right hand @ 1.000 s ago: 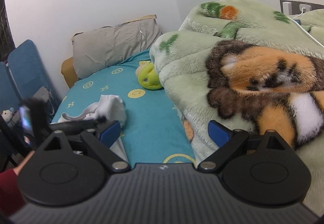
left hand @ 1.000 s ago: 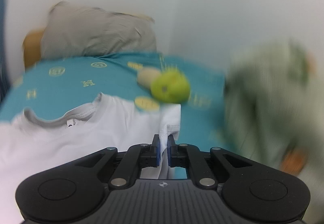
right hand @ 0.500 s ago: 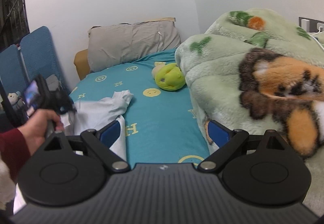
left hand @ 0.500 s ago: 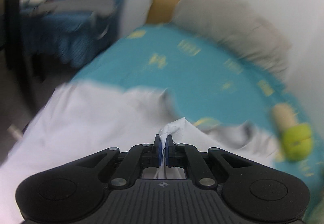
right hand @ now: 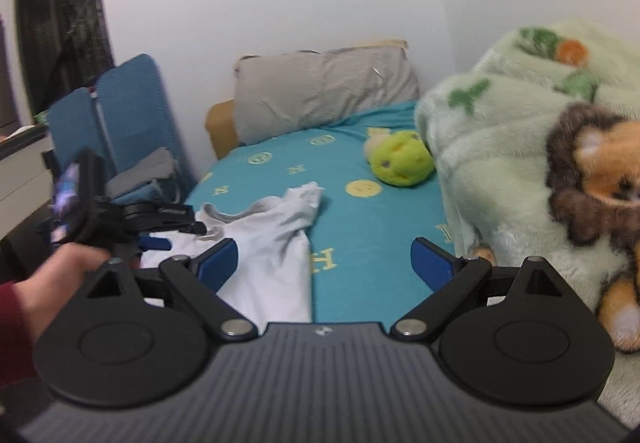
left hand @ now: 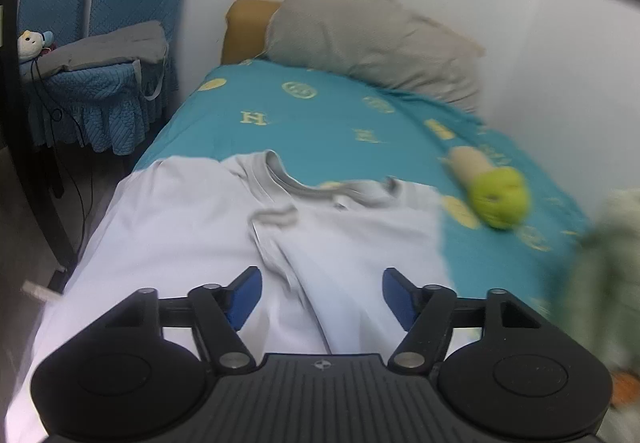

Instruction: Fold clothes

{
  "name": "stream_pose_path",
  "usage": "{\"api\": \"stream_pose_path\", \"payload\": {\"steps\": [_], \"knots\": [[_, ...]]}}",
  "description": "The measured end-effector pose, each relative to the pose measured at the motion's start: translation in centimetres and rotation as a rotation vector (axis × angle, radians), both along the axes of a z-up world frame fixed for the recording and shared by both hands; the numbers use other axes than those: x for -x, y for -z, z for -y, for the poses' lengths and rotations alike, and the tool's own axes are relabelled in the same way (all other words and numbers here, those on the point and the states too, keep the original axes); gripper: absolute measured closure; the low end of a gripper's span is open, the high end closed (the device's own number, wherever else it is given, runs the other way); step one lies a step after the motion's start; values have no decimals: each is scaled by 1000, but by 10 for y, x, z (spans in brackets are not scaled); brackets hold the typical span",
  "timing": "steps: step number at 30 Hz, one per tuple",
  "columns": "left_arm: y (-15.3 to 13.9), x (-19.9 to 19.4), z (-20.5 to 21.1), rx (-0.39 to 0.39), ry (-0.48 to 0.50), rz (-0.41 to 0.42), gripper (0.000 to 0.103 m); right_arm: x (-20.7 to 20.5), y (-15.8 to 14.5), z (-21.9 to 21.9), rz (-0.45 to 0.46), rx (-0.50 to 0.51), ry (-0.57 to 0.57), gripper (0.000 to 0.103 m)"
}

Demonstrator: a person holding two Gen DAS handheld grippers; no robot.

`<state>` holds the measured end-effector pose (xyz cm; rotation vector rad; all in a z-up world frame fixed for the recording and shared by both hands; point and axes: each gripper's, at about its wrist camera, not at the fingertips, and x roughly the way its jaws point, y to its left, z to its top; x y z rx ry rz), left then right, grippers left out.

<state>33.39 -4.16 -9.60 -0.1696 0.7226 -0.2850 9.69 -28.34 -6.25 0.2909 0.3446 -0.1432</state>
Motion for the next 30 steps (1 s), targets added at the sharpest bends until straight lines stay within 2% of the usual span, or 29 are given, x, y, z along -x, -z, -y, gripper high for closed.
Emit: {"api": "stream_pose_path", "payload": {"steps": [2, 6, 10, 15, 18, 22, 25, 28, 29, 30], "knots": [[-11, 51, -8, 60, 22, -9, 30, 7, -6, -1, 17, -15, -20, 8], [-11, 139, -23, 150, 74, -62, 30, 28, -19, 2, 21, -72, -34, 8], [12, 205, -31, 222, 131, -143, 30, 57, -36, 4, -17, -109, -18, 8], [37, 241, -18, 262, 215, -241, 32, 102, -50, 10, -45, -155, 17, 8], [39, 254, -4, 295, 292, -253, 34, 121, -46, 14, -41, -163, 57, 8], [46, 263, 21, 242, 352, -251, 38, 127, -33, 22, -73, -198, 98, 8], [60, 259, 35, 219, 371, -283, 46, 117, -29, 19, -80, -185, 98, 8], [74, 258, 44, 150, 377, -291, 71, 106, -21, 14, -103, -162, 90, 8], [77, 258, 47, 123, 377, -287, 87, 102, -18, 13, -115, -163, 85, 8], [78, 258, 48, 108, 379, -281, 96, 100, -15, 13, -127, -165, 83, 8]]}}
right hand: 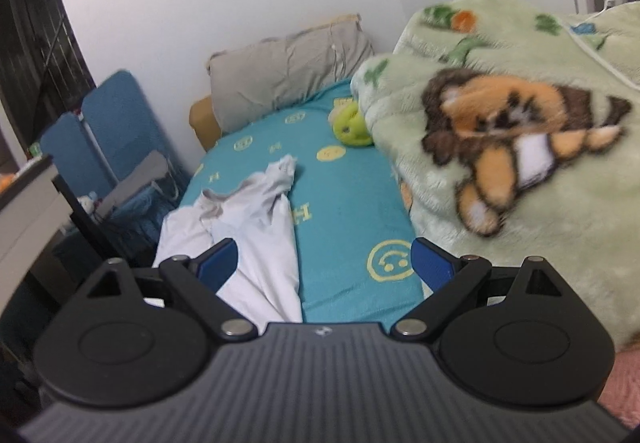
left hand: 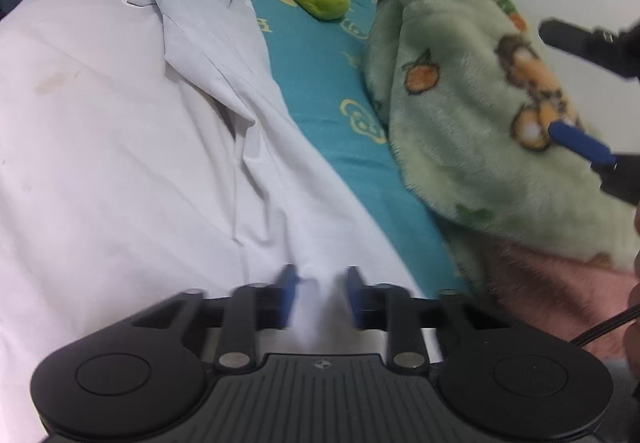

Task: Fold clothes
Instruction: 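Grasp the shirt side edge with the left gripper and fold it lengthwise over the middle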

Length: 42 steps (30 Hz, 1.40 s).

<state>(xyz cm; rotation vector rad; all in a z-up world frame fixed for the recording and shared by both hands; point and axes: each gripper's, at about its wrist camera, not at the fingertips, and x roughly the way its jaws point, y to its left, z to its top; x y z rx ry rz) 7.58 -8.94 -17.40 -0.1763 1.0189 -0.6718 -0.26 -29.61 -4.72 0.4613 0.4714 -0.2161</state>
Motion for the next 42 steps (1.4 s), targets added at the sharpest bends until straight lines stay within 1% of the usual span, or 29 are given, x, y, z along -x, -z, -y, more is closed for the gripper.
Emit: {"api": "stream_pose_path", "payload": {"steps": [1, 2, 5, 7, 10, 12, 13, 15, 19, 20, 23, 25, 27, 30, 32, 34, 35, 37, 38, 39, 40, 42], "knots": [[0, 0, -1, 2, 4, 2, 96, -2, 2, 0, -6, -2, -2, 8], [-2, -1, -3, 14, 3, -1, 99, -4, 3, 0, -11, -4, -3, 8], [-18, -3, -14, 85, -11, -25, 99, -5, 3, 2, -9, -3, 5, 8], [-34, -6, -30, 172, -23, -75, 99, -5, 3, 4, -9, -7, 12, 8], [-51, -13, -63, 297, -81, -159, 99, -5, 5, 7, -16, -18, 20, 8], [-53, -20, -89, 344, -126, -226, 99, -7, 6, 9, -23, -23, 24, 8], [-53, -23, -100, 340, -143, -249, 99, -8, 6, 9, -27, -24, 24, 8], [-49, -28, -117, 287, -178, -274, 99, -11, 7, 9, -35, -23, 19, 8], [-34, -33, -136, 124, -265, -263, 99, -16, 10, 5, -60, -7, 7, 8], [-30, -34, -138, 103, -278, -264, 99, -17, 11, 4, -66, -5, 4, 8], [-22, -33, -137, 119, -281, -296, 97, -20, 13, 1, -79, 0, -8, 8], [-18, -32, -135, 122, -277, -309, 88, -21, 14, -1, -85, 6, -12, 8], [-19, -29, -130, 98, -258, -297, 60, -22, 15, -2, -89, 5, -20, 8], [-16, -24, -121, 55, -242, -285, 49, -23, 17, -3, -95, -1, -26, 8], [-13, -16, -116, 21, -226, -270, 49, -24, 18, -4, -100, -2, -28, 8], [-14, -12, -110, -9, -201, -244, 49, -26, 20, -5, -105, 0, -27, 8], [-14, -10, -108, -23, -188, -235, 53, -26, 20, -5, -108, -1, -28, 8], [-15, -7, -103, -54, -156, -230, 74, -28, 21, -6, -111, -1, -29, 8], [-13, -5, -100, -78, -141, -227, 96, -29, 21, -7, -113, 0, -30, 8], [-12, -3, -98, -92, -134, -225, 98, -30, 22, -8, -114, 2, -32, 8], [-13, -3, -99, -89, -133, -226, 98, -31, 22, -8, -116, 4, -35, 8], [-19, -3, -103, -55, -137, -251, 100, -33, 22, -11, -119, 8, -43, 8]]}}
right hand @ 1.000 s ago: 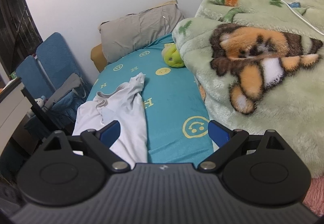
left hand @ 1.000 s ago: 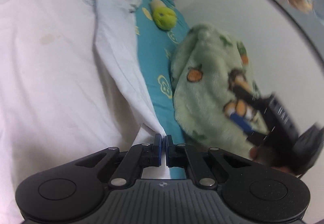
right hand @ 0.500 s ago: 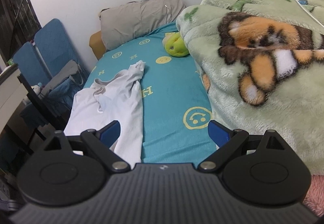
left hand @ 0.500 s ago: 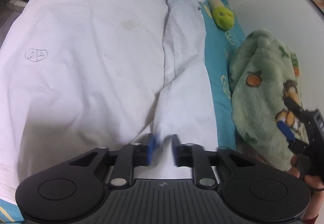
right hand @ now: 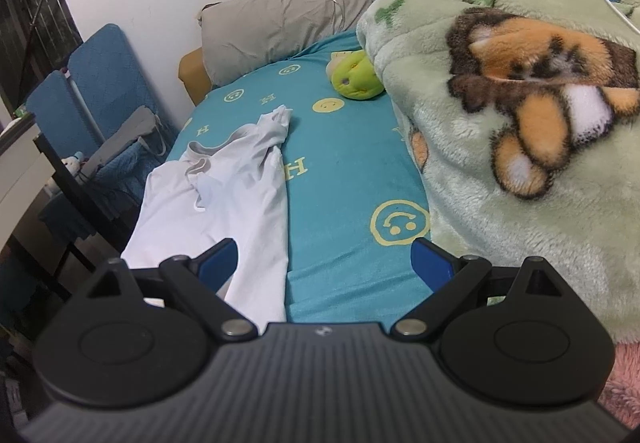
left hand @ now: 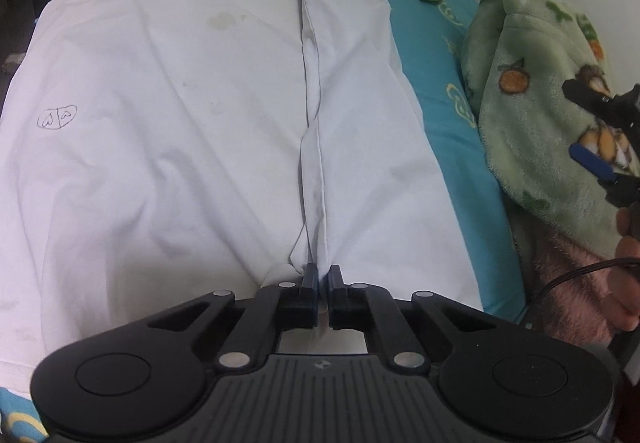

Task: Fold clothes
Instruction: 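Grasp the shirt side edge with the left gripper and fold it lengthwise over the middle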

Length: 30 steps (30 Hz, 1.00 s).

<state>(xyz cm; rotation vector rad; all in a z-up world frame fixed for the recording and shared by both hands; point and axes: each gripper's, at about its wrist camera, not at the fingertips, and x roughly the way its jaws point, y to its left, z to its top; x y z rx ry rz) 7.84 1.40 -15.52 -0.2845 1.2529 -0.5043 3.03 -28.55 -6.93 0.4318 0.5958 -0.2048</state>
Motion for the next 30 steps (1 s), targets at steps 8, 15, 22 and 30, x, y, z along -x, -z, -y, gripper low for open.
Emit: {"api": "stream_pose_path", "payload": {"steps": [8, 15, 22, 30], "knots": [[-20, 17, -25, -47, -13, -14, 100, -6, 5, -6, -23, 27, -7, 8], [-2, 24, -21, -160, 11, 12, 101, -9, 10, -14, -48, 49, -43, 8], [-14, 32, -31, -129, -2, 47, 98, -9, 13, -13, -40, -44, -74, 8], [-11, 36, -38, -63, 2, -33, 51, -11, 16, -14, -55, -51, -78, 8]]}}
